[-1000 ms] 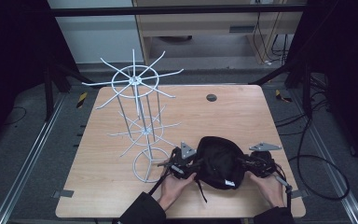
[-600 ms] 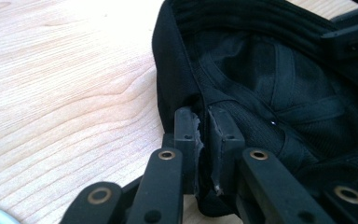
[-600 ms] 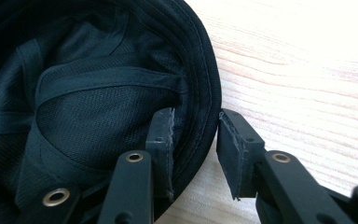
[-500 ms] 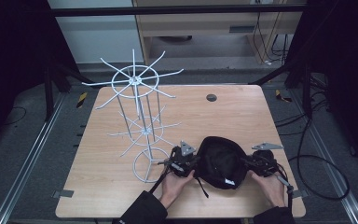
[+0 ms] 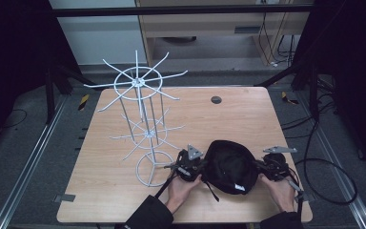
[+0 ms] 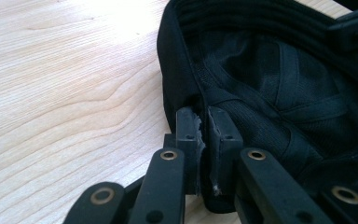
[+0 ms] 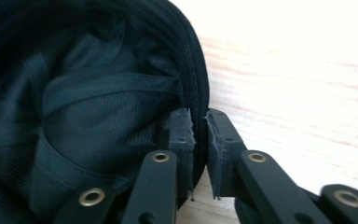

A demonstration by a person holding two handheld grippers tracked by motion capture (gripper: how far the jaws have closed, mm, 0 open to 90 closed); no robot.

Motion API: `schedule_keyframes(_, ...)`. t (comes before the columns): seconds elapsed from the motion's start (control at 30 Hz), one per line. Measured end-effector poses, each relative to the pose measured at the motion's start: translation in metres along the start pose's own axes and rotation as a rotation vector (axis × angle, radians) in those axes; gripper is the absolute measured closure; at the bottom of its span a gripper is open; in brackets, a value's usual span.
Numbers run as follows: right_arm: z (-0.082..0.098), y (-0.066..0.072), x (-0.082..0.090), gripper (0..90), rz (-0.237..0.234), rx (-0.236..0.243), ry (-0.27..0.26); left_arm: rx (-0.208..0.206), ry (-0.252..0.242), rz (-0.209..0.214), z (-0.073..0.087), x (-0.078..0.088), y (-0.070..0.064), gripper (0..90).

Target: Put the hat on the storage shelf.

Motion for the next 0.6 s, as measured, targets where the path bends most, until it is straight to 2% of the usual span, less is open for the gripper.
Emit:
schedule_keyframes(0.2, -0.010, -0.005, 0.013, 84.4, 0.010, -0.014, -0.069, -0.002, -0.001, 0.016, -0.001, -0.003, -0.003, 83.4)
schedule_keyframes(0.23, -0.015, -0.005, 0.020, 84.6, 0.009, -0.016, -0.110, -0.002, -0.003, 0.016, -0.001, -0.005, -0.003, 83.4)
schedule_keyframes(0.27, -0.015, -0.005, 0.020, 84.6, 0.009, -0.016, -0.110, -0.002, -0.003, 0.016, -0.001, -0.005, -0.003, 83.4)
schedule_keyframes(0.4, -0.027, -0.001, 0.036, 84.9, 0.015, 0.012, -0.217, 0.003, -0.009, 0.018, -0.005, -0.011, -0.004, 83.5)
schedule_keyframes(0.43, -0.033, 0.003, 0.046, 85.0, 0.019, 0.027, -0.270, 0.001, -0.007, 0.021, -0.006, -0.013, -0.005, 83.6)
schedule_keyframes(0.47, -0.033, 0.003, 0.046, 85.0, 0.019, 0.027, -0.270, -0.001, -0.008, 0.020, -0.007, -0.014, -0.005, 83.6)
schedule_keyframes(0.5, -0.037, 0.007, 0.052, 85.1, 0.016, 0.042, -0.306, -0.009, -0.007, 0.015, -0.009, -0.017, -0.006, 83.6)
schedule_keyframes(0.53, -0.037, 0.007, 0.052, 85.1, 0.016, 0.042, -0.306, -0.009, -0.007, 0.015, -0.009, -0.017, -0.006, 83.6)
schedule_keyframes(0.57, -0.041, 0.012, 0.058, 85.2, 0.007, 0.062, -0.346, -0.019, -0.004, 0.011, -0.011, -0.018, -0.006, 83.7)
schedule_keyframes(0.6, -0.042, 0.013, 0.060, 85.2, 0.004, 0.069, -0.360, -0.019, -0.004, 0.012, -0.011, -0.019, -0.006, 83.7)
Point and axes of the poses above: each handheld gripper's, and its own axes: x roughly backward along the jaws, z roughly out of its underside, y roughly to its left, the point moved 8 cm from there along -x, roughly forward along the jaws, and after that the axes turned 14 degrees about z, right-handed, at the moved point
